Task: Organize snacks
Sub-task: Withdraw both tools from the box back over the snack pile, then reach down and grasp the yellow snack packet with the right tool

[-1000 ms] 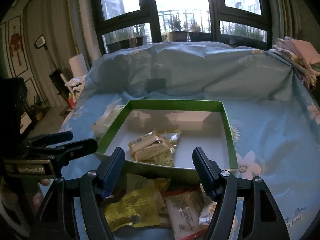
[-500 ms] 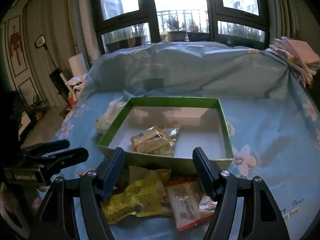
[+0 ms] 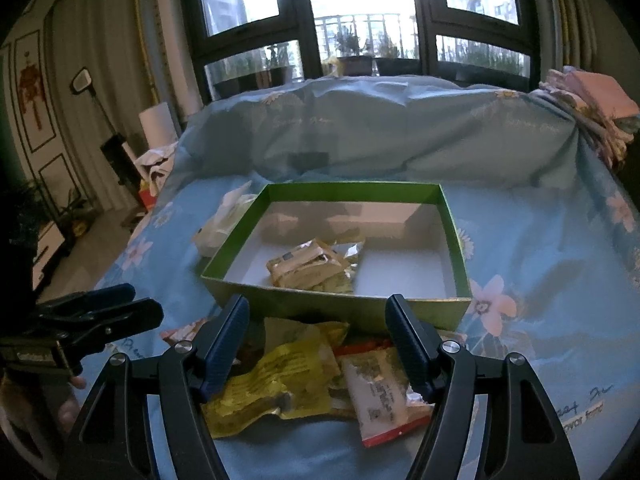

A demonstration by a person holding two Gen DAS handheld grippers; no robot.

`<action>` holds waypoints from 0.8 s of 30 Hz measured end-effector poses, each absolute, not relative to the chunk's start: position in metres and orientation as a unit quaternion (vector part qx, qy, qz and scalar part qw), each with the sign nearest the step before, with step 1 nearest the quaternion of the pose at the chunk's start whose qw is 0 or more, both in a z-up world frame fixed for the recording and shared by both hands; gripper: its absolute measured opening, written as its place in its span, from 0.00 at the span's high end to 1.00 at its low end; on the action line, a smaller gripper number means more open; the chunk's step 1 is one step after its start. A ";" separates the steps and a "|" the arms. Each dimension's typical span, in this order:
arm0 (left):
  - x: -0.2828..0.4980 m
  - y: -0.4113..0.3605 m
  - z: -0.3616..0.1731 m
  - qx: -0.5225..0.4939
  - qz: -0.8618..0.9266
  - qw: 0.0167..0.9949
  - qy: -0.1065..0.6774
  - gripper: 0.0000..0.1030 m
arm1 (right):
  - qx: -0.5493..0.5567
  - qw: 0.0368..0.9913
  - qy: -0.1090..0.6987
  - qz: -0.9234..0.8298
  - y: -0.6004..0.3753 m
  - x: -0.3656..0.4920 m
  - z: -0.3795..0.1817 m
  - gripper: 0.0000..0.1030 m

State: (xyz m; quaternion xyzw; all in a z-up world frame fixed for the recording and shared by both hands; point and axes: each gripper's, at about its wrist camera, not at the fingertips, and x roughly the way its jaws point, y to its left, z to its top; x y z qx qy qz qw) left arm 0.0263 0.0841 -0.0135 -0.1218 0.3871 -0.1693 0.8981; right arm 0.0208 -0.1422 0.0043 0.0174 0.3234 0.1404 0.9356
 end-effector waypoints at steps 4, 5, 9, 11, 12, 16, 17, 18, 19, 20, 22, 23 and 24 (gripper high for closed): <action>0.023 0.088 -0.023 -0.127 -0.171 0.889 0.405 0.00 | 0.041 0.926 0.339 0.162 -0.145 0.017 -0.006 0.31; 0.022 0.091 -0.025 -0.130 -0.170 0.887 0.410 0.00 | 0.046 0.923 0.344 0.167 -0.145 0.016 -0.010 0.31; 0.020 0.100 -0.035 -0.144 -0.167 0.876 0.428 0.00 | 0.067 0.909 0.366 0.186 -0.149 0.010 -0.026 0.31; 0.019 0.104 -0.040 -0.160 -0.174 0.868 0.438 0.00 | 0.076 0.905 0.373 0.188 -0.153 0.005 -0.034 0.31; 0.018 0.106 -0.042 -0.168 -0.178 0.862 0.444 0.00 | 0.083 0.902 0.376 0.192 -0.154 0.002 -0.038 0.31; 0.017 0.111 -0.053 -0.209 -0.200 0.836 0.466 0.00 | 0.122 0.882 0.394 0.228 -0.161 -0.010 -0.058 0.31; 0.016 0.112 -0.056 -0.219 -0.207 0.829 0.472 0.00 | 0.132 0.877 0.398 0.235 -0.163 -0.012 -0.062 0.31; 0.014 0.112 -0.060 -0.228 -0.210 0.821 0.479 0.00 | 0.144 0.870 0.402 0.247 -0.165 -0.013 -0.067 0.31; 0.012 0.112 -0.061 -0.229 -0.211 0.819 0.482 0.00 | 0.163 0.860 0.407 0.261 -0.169 -0.014 -0.072 0.31; 0.010 0.111 -0.063 -0.227 -0.212 0.817 0.487 0.00 | 0.177 0.853 0.412 0.268 -0.171 -0.015 -0.077 0.31; 0.007 0.109 -0.069 -0.230 -0.213 0.808 0.499 0.00 | 0.202 0.839 0.421 0.278 -0.174 -0.015 -0.087 0.31; 0.007 0.109 -0.071 -0.234 -0.216 0.804 0.503 0.00 | 0.209 0.835 0.424 0.282 -0.174 -0.016 -0.091 0.31; 0.008 0.110 -0.075 -0.243 -0.219 0.796 0.509 0.00 | 0.216 0.831 0.426 0.285 -0.173 -0.016 -0.095 0.31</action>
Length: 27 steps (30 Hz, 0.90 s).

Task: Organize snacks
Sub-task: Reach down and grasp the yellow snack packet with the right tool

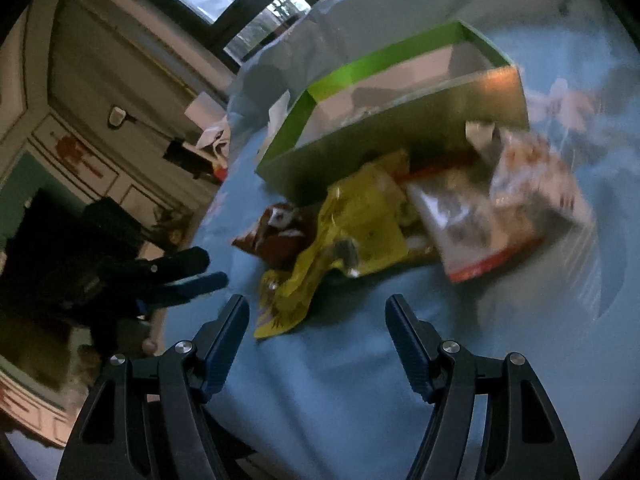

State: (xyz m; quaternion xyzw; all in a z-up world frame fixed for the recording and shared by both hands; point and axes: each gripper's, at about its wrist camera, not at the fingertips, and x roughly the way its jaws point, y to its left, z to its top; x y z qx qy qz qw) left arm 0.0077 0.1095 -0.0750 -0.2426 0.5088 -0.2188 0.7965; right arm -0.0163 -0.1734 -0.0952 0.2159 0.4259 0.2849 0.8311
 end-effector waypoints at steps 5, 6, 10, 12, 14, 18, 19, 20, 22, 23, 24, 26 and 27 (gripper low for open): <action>0.009 0.110 -0.088 -0.257 -0.214 0.780 0.530 0.01 | 0.219 0.818 0.437 0.303 -0.155 -0.016 -0.110 0.31; 0.009 0.110 -0.090 -0.259 -0.215 0.777 0.531 0.01 | 0.220 0.815 0.439 0.308 -0.151 -0.015 -0.112 0.31; 0.010 0.110 -0.092 -0.264 -0.215 0.775 0.532 0.02 | 0.220 0.808 0.443 0.321 -0.134 -0.007 -0.119 0.31; 0.010 0.112 -0.093 -0.270 -0.217 0.773 0.531 0.05 | 0.218 0.809 0.439 0.323 -0.130 -0.006 -0.119 0.31; 0.012 0.112 -0.095 -0.273 -0.215 0.773 0.530 0.06 | 0.213 0.813 0.437 0.322 -0.125 -0.002 -0.119 0.31; 0.014 0.114 -0.097 -0.280 -0.210 0.776 0.524 0.08 | 0.218 0.816 0.434 0.312 -0.124 0.007 -0.122 0.37; 0.014 0.113 -0.097 -0.278 -0.209 0.778 0.523 0.09 | 0.222 0.816 0.436 0.308 -0.125 0.010 -0.124 0.41; 0.015 0.113 -0.098 -0.276 -0.207 0.780 0.522 0.13 | 0.225 0.816 0.436 0.307 -0.125 0.011 -0.124 0.47; 0.015 0.114 -0.098 -0.273 -0.204 0.781 0.523 0.22 | 0.234 0.814 0.434 0.306 -0.127 0.014 -0.127 0.51; 0.015 0.114 -0.099 -0.274 -0.206 0.780 0.524 0.30 | 0.236 0.814 0.434 0.306 -0.128 0.015 -0.128 0.56; 0.016 0.114 -0.100 -0.274 -0.208 0.777 0.527 0.33 | 0.240 0.813 0.433 0.305 -0.129 0.017 -0.129 0.58; 0.017 0.113 -0.100 -0.270 -0.209 0.778 0.527 0.36 | 0.243 0.811 0.436 0.305 -0.128 0.021 -0.132 0.66; 0.018 0.113 -0.100 -0.268 -0.209 0.779 0.527 0.38 | 0.242 0.811 0.437 0.305 -0.127 0.022 -0.134 0.69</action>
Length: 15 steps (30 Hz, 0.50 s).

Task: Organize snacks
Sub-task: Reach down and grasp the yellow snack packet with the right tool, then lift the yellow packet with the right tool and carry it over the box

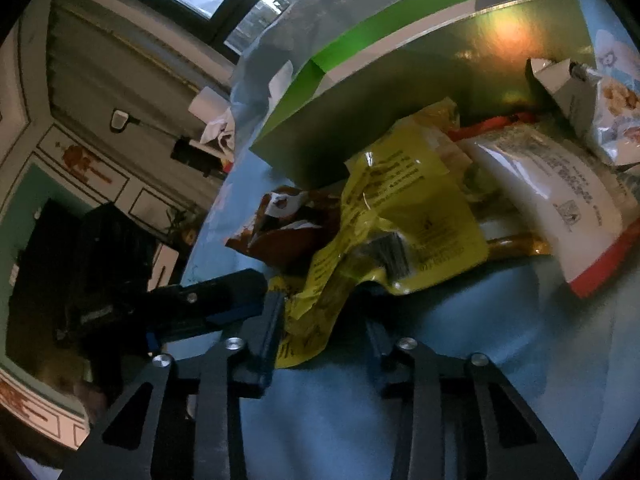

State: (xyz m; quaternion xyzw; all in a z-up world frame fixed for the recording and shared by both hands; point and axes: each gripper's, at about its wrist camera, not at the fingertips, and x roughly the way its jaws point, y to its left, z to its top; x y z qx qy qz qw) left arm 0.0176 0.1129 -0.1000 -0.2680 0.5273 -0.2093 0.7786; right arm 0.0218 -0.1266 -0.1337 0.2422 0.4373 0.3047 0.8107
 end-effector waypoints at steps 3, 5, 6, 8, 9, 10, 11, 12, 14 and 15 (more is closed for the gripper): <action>0.019 0.114 -0.101 -0.261 -0.201 0.781 0.531 0.49 | 0.237 0.815 0.435 0.300 -0.124 0.023 -0.135 0.73; 0.018 0.116 -0.101 -0.254 -0.196 0.783 0.533 0.58 | 0.233 0.819 0.430 0.301 -0.124 0.021 -0.134 0.74; 0.018 0.117 -0.102 -0.253 -0.196 0.783 0.533 0.60 | 0.232 0.821 0.425 0.302 -0.125 0.020 -0.132 0.75; 0.016 0.118 -0.102 -0.254 -0.198 0.781 0.536 0.60 | 0.230 0.823 0.420 0.306 -0.125 0.017 -0.129 0.77; 0.015 0.118 -0.101 -0.252 -0.200 0.780 0.537 0.60 | 0.230 0.823 0.417 0.308 -0.126 0.016 -0.128 0.77; 0.012 0.118 -0.099 -0.248 -0.202 0.781 0.537 0.60 | 0.231 0.824 0.415 0.310 -0.126 0.014 -0.125 0.78; 0.011 0.117 -0.098 -0.246 -0.205 0.780 0.537 0.60 | 0.231 0.824 0.413 0.311 -0.127 0.012 -0.122 0.78; 0.009 0.116 -0.097 -0.245 -0.210 0.780 0.536 0.60 | 0.230 0.825 0.411 0.312 -0.127 0.010 -0.120 0.79; 0.005 0.113 -0.096 -0.247 -0.219 0.779 0.533 0.60 | 0.233 0.827 0.405 0.312 -0.130 0.007 -0.114 0.80; 0.002 0.112 -0.095 -0.249 -0.224 0.778 0.531 0.60 | 0.235 0.828 0.402 0.313 -0.133 0.003 -0.111 0.80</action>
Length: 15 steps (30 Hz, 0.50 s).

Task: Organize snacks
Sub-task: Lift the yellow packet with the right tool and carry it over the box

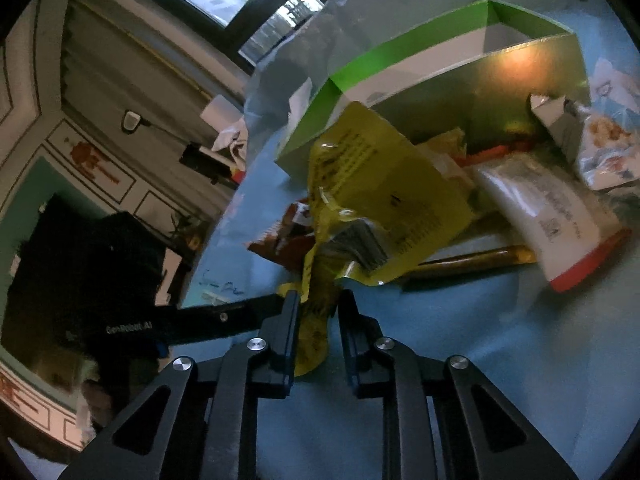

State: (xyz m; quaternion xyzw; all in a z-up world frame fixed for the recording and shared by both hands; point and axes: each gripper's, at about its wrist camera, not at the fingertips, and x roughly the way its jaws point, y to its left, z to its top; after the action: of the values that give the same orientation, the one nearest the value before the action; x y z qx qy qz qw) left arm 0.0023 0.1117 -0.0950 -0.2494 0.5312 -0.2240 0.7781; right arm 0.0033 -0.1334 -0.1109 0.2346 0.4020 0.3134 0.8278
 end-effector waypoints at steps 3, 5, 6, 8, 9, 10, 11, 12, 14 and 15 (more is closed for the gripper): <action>-0.005 0.109 -0.093 -0.256 -0.237 0.776 0.526 0.60 | 0.239 0.830 0.394 0.315 -0.140 -0.003 -0.104 0.81; -0.008 0.106 -0.089 -0.252 -0.239 0.781 0.519 0.60 | 0.237 0.831 0.391 0.316 -0.141 -0.005 -0.099 0.81; -0.008 0.105 -0.086 -0.250 -0.240 0.784 0.515 0.60 | 0.237 0.832 0.389 0.316 -0.142 -0.006 -0.097 0.81; -0.008 0.102 -0.080 -0.248 -0.244 0.790 0.505 0.60 | 0.240 0.834 0.383 0.317 -0.145 -0.006 -0.092 0.81; -0.008 0.100 -0.077 -0.249 -0.246 0.791 0.501 0.60 | 0.242 0.835 0.379 0.317 -0.147 -0.006 -0.090 0.81; -0.007 0.099 -0.074 -0.248 -0.248 0.794 0.497 0.60 | 0.244 0.837 0.374 0.317 -0.149 -0.006 -0.087 0.81; -0.006 0.098 -0.071 -0.247 -0.250 0.796 0.493 0.60 | 0.246 0.838 0.371 0.317 -0.150 -0.006 -0.085 0.81; -0.004 0.096 -0.067 -0.246 -0.251 0.798 0.489 0.60 | 0.248 0.839 0.366 0.317 -0.152 -0.006 -0.082 0.81; 0.001 0.093 -0.061 -0.247 -0.253 0.802 0.481 0.60 | 0.254 0.840 0.360 0.317 -0.154 -0.005 -0.077 0.81; 0.004 0.091 -0.058 -0.246 -0.255 0.803 0.479 0.60 | 0.255 0.842 0.356 0.316 -0.155 -0.003 -0.074 0.81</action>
State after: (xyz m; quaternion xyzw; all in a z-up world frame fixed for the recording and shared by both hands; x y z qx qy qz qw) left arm 0.0036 0.0906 -0.0581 -0.2464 0.4788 -0.2549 0.8032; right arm -0.0027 -0.1555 -0.0743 0.2553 0.3556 0.3163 0.8416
